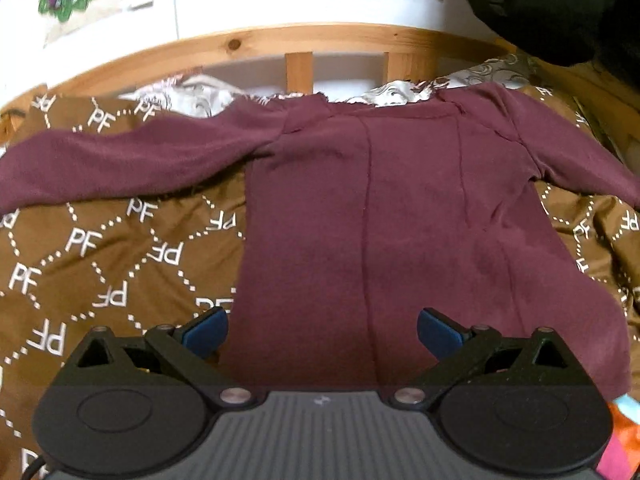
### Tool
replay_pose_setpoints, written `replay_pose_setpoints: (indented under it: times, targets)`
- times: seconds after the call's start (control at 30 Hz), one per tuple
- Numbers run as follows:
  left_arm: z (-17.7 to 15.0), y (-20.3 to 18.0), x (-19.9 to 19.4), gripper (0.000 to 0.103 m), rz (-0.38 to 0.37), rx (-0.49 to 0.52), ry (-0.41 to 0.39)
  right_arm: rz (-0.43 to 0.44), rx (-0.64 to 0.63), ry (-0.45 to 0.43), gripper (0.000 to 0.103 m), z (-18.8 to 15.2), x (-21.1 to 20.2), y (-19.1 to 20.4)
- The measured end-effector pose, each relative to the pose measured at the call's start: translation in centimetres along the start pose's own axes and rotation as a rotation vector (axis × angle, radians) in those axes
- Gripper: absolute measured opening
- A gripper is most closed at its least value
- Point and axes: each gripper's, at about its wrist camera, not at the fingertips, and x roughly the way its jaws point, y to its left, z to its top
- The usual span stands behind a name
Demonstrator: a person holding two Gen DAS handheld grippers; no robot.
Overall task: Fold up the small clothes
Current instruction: 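Move the right gripper to the cuff of the sleeve by the bed rail, then close the right gripper on the maroon sleeve cuff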
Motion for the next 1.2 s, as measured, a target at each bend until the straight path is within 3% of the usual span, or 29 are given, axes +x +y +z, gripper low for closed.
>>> replay_pose_setpoints:
  times: [0.17,0.27,0.43,0.5,0.6,0.87,0.93,1.0,1.1,1.2]
  targets:
    - [0.0,0.7,1.0,0.102,-0.021,-0.047,0.056,-0.096,-0.345,-0.019,0.088,0.1,1.2,1.2]
    - [0.0,1.3,1.2,0.102,-0.023,-0.080,0.069,-0.152,-0.429,-0.001,0.066,0.1,3.2,0.5]
    - [0.1,2.0,1.2,0.102,-0.008,-0.120,0.075,-0.190,-0.392,0.067,0.008,-0.1,5.6,-1.0]
    - [0.2,2.3,1.2,0.102,-0.002,-0.139,0.080,-0.157,-0.354,0.049,0.000,-0.1,5.1,-1.3]
    - [0.2,2.6,0.9,0.102,0.001,-0.156,0.073,-0.071,-0.280,0.005,0.000,0.6,2.3,-1.7]
    - [0.4,2.4,0.0,0.102,-0.022,-0.157,0.043,0.289,-0.078,-0.120,0.000,4.0,-11.1,-2.6]
    - [0.3,2.3,-0.3,0.102,-0.026,-0.152,0.035,0.305,-0.116,-0.149,0.000,4.6,-13.1,-2.3]
    - [0.3,2.1,-0.6,0.102,-0.028,-0.144,0.024,0.269,-0.191,-0.153,0.000,4.7,-13.2,-1.6]
    - [0.1,1.9,-1.0,0.102,-0.014,-0.125,0.007,0.208,-0.279,-0.124,0.023,3.9,-10.2,-1.0]
    - [0.0,1.7,-1.1,0.102,0.011,-0.101,-0.002,0.192,-0.298,-0.032,0.027,2.6,-5.6,-1.2]
